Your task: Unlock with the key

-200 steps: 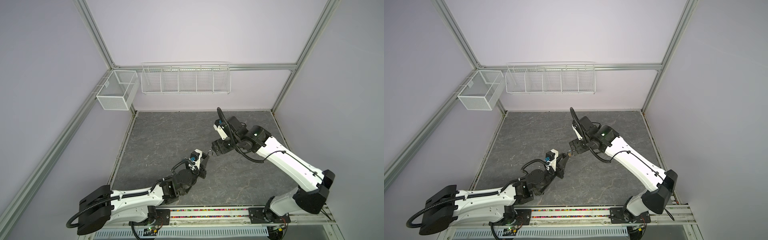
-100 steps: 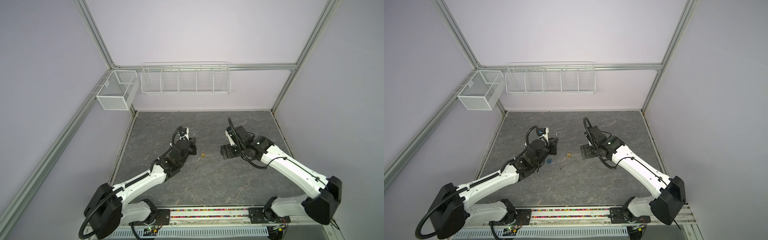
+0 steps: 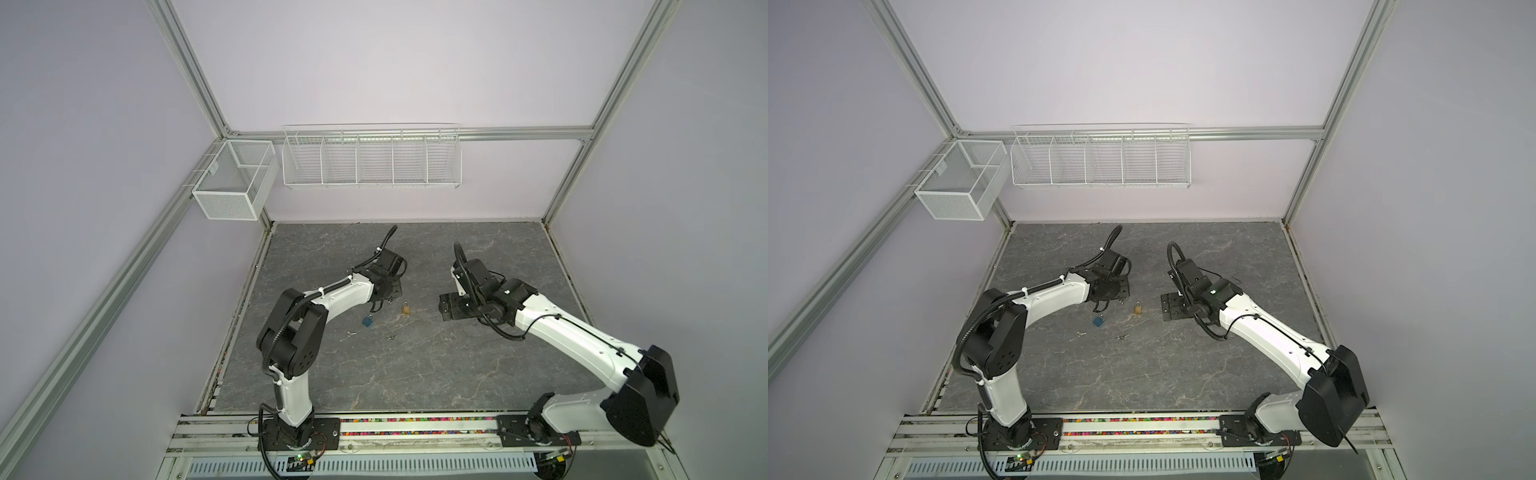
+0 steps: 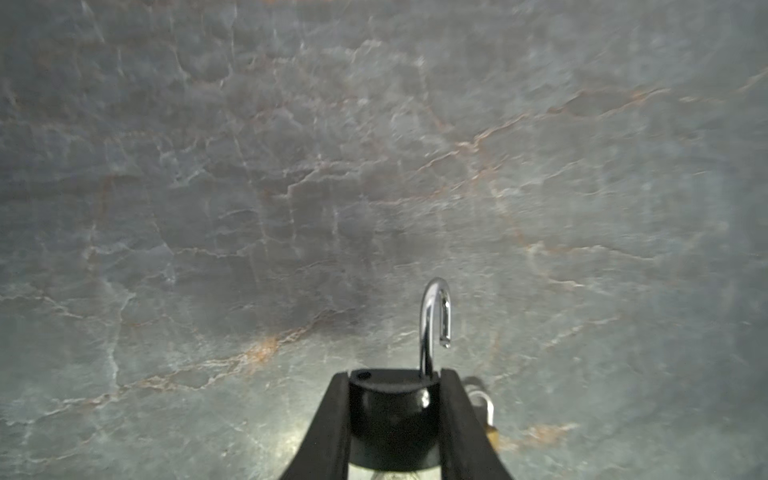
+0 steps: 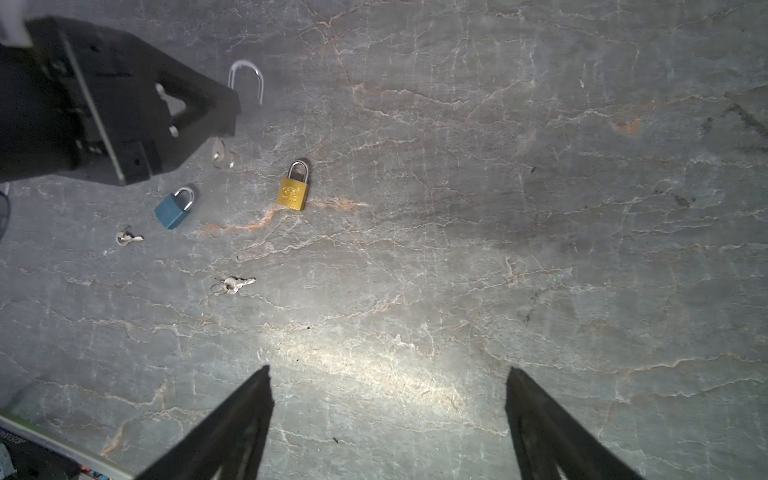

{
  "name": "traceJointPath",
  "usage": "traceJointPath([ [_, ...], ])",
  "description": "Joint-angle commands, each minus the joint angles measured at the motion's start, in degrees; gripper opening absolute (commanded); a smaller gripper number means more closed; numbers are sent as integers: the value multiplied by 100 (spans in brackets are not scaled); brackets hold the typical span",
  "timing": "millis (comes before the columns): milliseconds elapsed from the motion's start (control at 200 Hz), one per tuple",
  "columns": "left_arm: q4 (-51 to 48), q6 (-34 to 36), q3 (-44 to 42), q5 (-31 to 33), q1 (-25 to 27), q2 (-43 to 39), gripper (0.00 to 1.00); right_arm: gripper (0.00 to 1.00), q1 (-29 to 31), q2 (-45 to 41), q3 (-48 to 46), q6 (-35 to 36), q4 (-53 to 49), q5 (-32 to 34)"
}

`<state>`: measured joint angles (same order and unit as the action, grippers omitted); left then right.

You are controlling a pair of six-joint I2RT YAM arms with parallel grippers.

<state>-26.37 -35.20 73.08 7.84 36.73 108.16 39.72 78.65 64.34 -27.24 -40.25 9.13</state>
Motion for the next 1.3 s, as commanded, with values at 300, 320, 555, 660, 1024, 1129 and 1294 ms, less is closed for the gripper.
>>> traceJointPath([
  [300, -831, -486, 471, 144, -78, 526, 0, 89, -33, 56, -15, -64, 31, -53],
  [320, -840, -487, 482, 130, -78, 523, 0, 89, -24, 65, -3, -60, 25, -74],
  [555, -844, -545, 408, -41, -130, 129, 49, 89, 356, 295, 196, -213, -34, -303],
  [660, -748, -574, 180, -225, -198, -339, 52, 92, 672, 476, 297, -521, -14, -402],
  [1024, -96, -540, -1613, -595, -807, -2790, 52, 94, 1495, 1827, 854, -786, 360, -668],
  [1129, 174, -477, -2073, -590, -944, -3282, 52, 93, 1533, 2042, 949, -1740, 324, -463],
  [1294, 175, -471, -2396, -696, -1302, -3906, 52, 78, 1656, 2457, 1148, -2958, 565, -197],
])
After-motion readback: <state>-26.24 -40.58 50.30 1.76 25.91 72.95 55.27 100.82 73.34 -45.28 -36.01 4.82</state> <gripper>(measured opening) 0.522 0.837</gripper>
